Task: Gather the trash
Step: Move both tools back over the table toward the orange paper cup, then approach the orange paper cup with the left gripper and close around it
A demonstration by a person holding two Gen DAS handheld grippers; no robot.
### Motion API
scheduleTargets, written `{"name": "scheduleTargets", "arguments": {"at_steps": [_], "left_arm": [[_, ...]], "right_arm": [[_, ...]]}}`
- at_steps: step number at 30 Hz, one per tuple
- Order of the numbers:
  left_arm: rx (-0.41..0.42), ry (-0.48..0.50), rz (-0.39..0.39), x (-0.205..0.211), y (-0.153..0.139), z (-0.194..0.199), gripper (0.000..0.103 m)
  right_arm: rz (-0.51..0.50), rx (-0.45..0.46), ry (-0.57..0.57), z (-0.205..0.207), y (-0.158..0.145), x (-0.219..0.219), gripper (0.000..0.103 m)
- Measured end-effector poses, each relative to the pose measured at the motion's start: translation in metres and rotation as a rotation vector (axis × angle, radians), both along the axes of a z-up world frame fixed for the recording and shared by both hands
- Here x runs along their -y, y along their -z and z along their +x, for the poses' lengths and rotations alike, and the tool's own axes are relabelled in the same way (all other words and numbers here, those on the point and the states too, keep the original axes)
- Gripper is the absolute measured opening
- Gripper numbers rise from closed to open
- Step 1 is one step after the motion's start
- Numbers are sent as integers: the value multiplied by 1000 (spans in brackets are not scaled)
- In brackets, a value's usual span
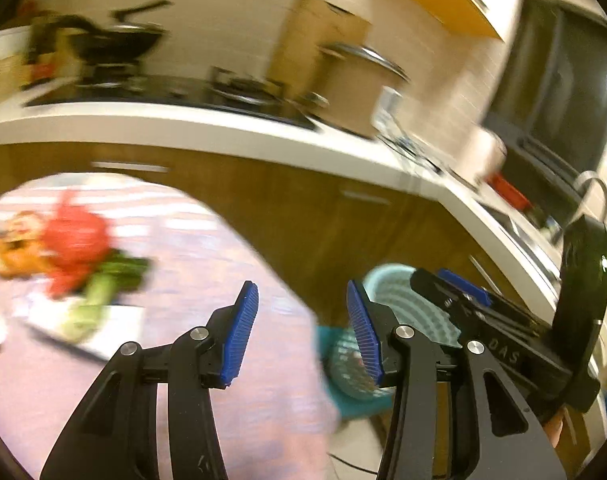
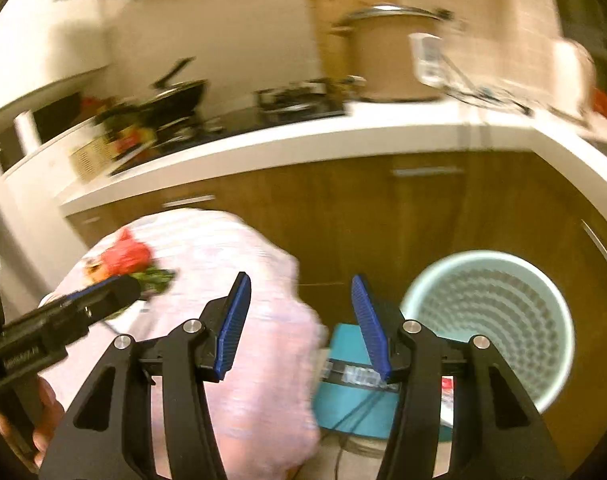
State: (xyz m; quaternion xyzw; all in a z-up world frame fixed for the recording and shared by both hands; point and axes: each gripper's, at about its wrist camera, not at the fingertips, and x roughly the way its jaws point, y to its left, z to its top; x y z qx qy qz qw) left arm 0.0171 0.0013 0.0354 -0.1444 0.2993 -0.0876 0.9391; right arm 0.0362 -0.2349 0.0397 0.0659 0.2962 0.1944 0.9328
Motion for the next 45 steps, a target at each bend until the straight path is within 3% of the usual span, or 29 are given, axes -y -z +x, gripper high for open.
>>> {"name": "scheduleTargets", "arguments": {"at_steps": [8,12,17,22,28,38,42,45], "left_arm": [[10,-298,48,-102,-7,-47,53],[-37,-447,118,-144,7,-58,53],[-131,-585,172,-187,39,-63,53],[-212,-641,255,-203,63,-49,60],[-236,-639,388,-195,70,-45,63],[-257,-790,328,-227,77,-113,62],[-195,-714,243,-223,69,-117,64],[-161,-677,257,-204,60,-98,72]], "right_arm": [[-56,55,-174,-8,-5,-103,49],[-96,78,-235,-9,7,-144,49],[-103,28,-291,3,33,-186,49],[-90,-29,-323,14,58,-207,49],[-101,-43,-341,16,67,-213,49],[-106,-25,-365,10,66,-213,49],[-110,-24,-367,10,66,-215,49],[-108,-31,-368,11,67,-214,49]]}}
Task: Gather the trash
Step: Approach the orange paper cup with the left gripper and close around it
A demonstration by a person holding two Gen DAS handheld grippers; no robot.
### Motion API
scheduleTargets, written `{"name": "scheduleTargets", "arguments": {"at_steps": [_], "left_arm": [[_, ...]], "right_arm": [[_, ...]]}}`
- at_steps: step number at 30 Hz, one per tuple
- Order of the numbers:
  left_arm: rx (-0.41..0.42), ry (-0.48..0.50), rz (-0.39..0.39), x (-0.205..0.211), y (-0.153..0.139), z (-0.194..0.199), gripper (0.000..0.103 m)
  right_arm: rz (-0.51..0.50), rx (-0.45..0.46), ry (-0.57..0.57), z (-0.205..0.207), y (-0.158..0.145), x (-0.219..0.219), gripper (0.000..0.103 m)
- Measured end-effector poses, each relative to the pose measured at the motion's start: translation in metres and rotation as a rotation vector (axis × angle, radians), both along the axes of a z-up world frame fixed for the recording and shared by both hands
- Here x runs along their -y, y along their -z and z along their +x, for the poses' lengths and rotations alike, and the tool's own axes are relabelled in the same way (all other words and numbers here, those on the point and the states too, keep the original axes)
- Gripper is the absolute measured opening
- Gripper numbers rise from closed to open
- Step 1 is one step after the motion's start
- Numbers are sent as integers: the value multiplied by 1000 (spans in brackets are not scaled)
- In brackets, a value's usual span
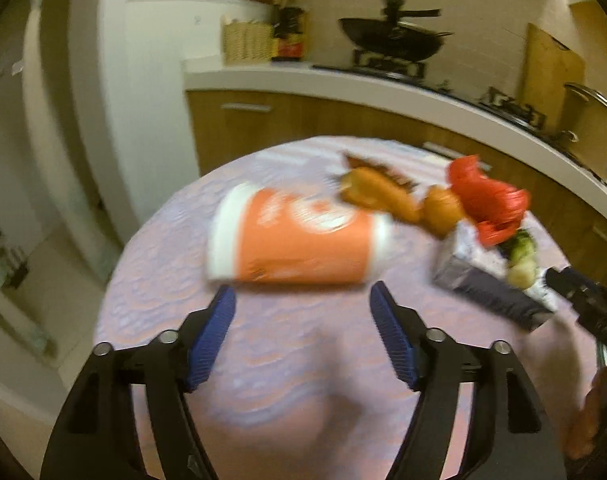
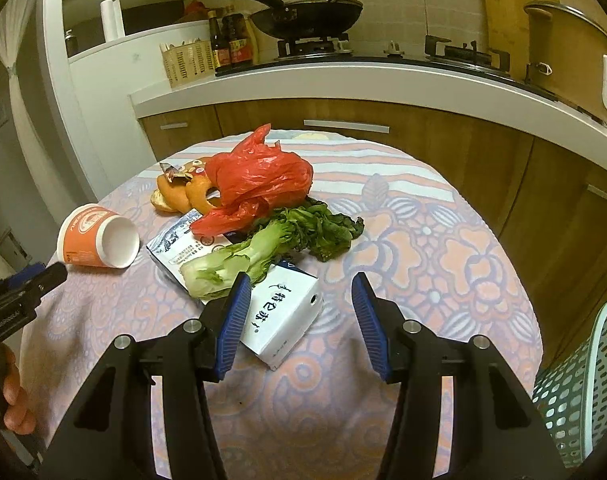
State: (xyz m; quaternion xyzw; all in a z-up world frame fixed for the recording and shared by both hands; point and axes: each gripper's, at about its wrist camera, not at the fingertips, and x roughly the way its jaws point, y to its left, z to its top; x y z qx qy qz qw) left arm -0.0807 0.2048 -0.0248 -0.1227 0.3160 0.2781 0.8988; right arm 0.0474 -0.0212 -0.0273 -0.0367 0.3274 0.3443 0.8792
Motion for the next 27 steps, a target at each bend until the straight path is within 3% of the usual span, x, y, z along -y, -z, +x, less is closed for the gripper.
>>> {"name": "scheduleTargets", "arguments": {"at_steps": [10,16,23,27], "left_arm": [[-138,-107,199,17,12,66,76],[-143,-146,214,7,8,34,77],[-121,-257,120,-26,8,-31,75],[-4,-187,-2,-34,3,-57,76]], "right_arm": [[21,-40,-13,6,3,3,49],[10,-23,-21,2,2,0,53],[-2,-11,-21,0,2,-2,56],[-13,-6,-19,-1,2,-3,56]]}}
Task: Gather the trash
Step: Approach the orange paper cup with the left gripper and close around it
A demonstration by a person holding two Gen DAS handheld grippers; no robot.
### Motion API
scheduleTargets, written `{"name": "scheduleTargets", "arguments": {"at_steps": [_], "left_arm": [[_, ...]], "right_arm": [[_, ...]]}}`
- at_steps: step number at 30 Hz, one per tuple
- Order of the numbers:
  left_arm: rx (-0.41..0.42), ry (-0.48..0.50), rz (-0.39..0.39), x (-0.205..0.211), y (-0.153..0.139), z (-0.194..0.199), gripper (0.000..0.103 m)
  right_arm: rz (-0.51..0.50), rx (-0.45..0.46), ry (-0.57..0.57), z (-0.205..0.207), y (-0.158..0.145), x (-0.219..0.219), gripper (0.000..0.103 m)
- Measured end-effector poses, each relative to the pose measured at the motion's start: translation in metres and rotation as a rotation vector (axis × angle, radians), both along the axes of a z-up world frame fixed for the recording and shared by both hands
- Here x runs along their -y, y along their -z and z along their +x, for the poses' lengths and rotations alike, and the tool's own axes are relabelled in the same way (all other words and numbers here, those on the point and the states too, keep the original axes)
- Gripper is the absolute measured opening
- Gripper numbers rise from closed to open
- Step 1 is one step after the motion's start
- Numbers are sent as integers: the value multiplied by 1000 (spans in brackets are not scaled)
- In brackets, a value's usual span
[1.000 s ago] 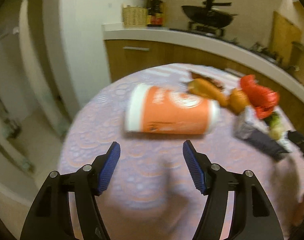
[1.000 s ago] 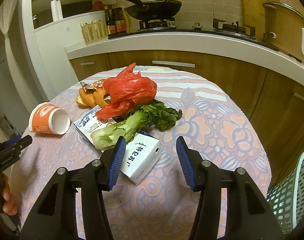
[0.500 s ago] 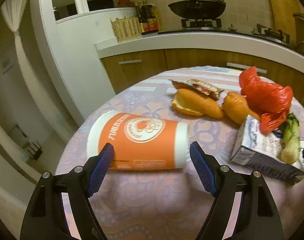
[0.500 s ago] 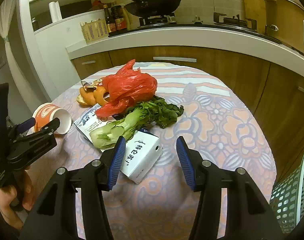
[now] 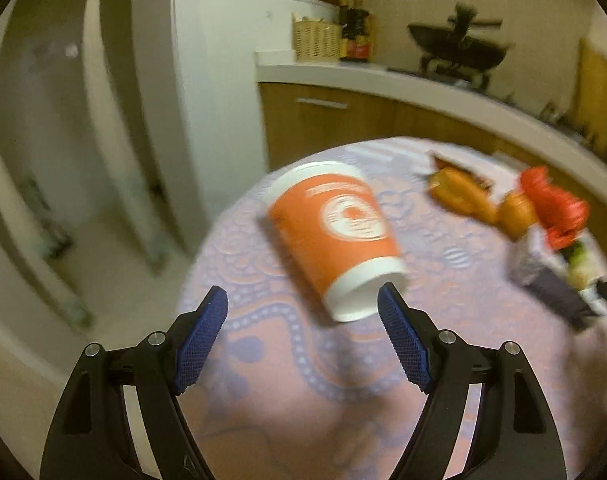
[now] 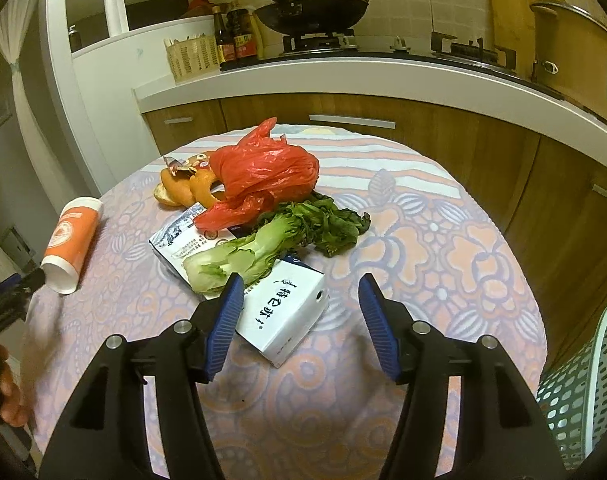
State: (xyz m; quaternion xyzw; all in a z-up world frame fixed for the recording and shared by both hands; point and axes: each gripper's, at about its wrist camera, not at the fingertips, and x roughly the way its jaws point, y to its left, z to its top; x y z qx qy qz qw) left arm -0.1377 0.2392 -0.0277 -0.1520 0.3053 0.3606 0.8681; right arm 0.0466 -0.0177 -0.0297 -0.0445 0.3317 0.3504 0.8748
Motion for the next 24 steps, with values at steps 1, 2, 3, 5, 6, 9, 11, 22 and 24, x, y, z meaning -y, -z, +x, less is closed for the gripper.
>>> {"name": "scheduleTargets", "arguments": {"at_steps": [1,2,3,5,6,9,11,22,24], "left_arm": [[40,24,-25,-2,-3,-3,76],[67,39,-48,-4,-5,-3,77],[82,46,-66,-5,-7,-1,79],[118,55,-119,-12,-8,2,80],[123,50,-142,-16,-7,5,80],[131,9,-202,-35,1,17,81],[124,-20,-253,-50,12,25,82],[85,100,-265,-33,28,79,52],[65,100,-231,-30,26,82,52]], "right_arm": [[-5,3,2,-1,0,-1,56],[-8,5,3,-1,0,-1,56],[-13,9,4,-2,0,-2,56],[-18,13,4,-2,0,-3,56],[-21,16,4,-3,0,-4,56],[-30,23,3,-4,0,-6,56],[-31,26,0,-5,0,-6,56],[-33,30,-2,-6,1,-7,56],[-32,31,-2,-6,1,-7,57]]}}
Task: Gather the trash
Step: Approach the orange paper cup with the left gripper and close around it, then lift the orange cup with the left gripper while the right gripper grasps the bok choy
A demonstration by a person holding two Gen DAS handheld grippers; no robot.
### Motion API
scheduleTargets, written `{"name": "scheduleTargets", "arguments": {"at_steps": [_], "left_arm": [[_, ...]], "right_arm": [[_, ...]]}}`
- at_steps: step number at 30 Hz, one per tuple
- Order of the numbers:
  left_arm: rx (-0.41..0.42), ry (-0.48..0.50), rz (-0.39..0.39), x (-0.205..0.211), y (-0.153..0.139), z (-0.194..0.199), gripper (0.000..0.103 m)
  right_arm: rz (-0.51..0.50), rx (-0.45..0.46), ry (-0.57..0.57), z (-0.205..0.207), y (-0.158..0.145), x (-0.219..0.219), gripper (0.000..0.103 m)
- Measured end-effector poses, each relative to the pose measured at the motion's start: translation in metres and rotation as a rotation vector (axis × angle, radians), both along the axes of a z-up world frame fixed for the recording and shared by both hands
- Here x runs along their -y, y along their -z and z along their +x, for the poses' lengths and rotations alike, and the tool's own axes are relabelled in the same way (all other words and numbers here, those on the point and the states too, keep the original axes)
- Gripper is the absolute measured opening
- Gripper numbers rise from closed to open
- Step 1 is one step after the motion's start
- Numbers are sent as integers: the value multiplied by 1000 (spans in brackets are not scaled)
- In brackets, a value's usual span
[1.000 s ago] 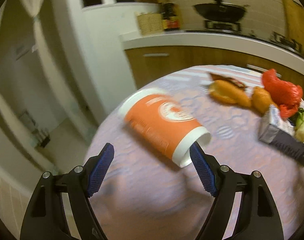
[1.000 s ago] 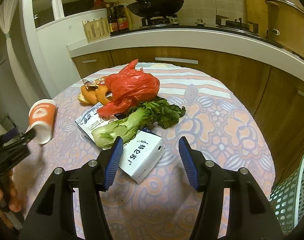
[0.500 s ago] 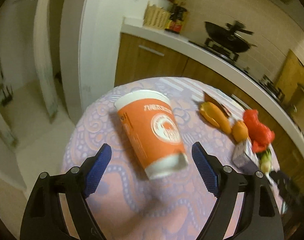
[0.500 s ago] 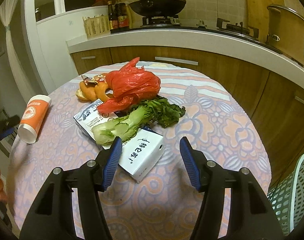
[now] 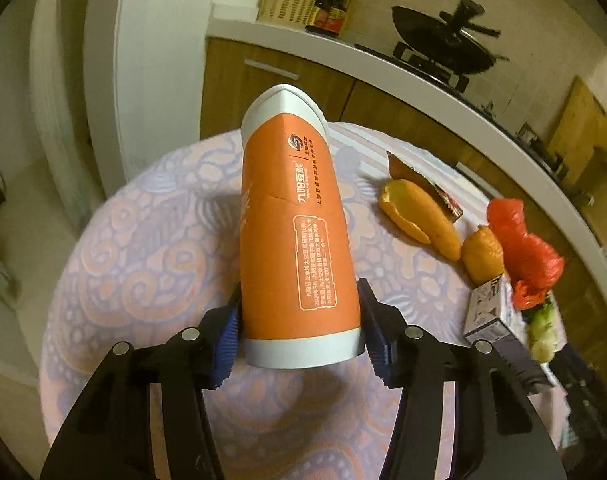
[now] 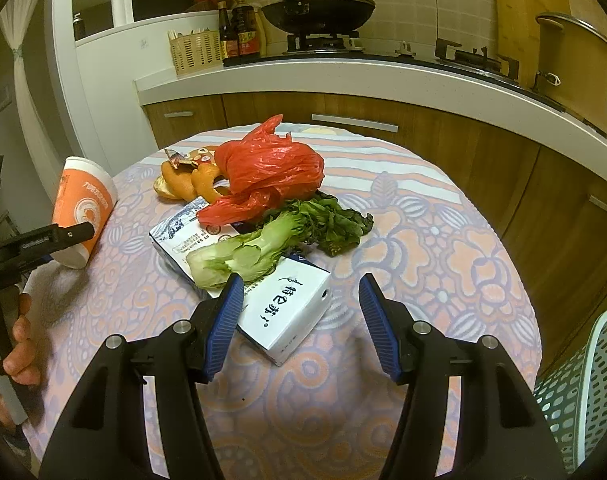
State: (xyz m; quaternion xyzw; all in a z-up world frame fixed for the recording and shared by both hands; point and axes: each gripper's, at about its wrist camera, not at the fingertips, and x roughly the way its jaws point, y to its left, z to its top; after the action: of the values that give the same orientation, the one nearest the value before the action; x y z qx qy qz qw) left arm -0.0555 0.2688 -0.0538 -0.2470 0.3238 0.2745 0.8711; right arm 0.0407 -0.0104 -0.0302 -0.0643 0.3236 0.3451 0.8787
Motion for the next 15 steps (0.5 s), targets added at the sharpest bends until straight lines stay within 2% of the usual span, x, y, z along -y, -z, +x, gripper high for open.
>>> {"name": "scheduleTargets", "arguments": {"at_steps": [8,12,15], "left_arm": [[8,20,85,11,-9,-1,49],[46,62,102,30,-19,-5,49],[70,95,133,49,-25,-5,49]], "right_arm": [[8,3,3,-1,-1,1,57],[65,11,0,-7,-9,10,57],[96,-24,-19,-12,-13,8,57]]}}
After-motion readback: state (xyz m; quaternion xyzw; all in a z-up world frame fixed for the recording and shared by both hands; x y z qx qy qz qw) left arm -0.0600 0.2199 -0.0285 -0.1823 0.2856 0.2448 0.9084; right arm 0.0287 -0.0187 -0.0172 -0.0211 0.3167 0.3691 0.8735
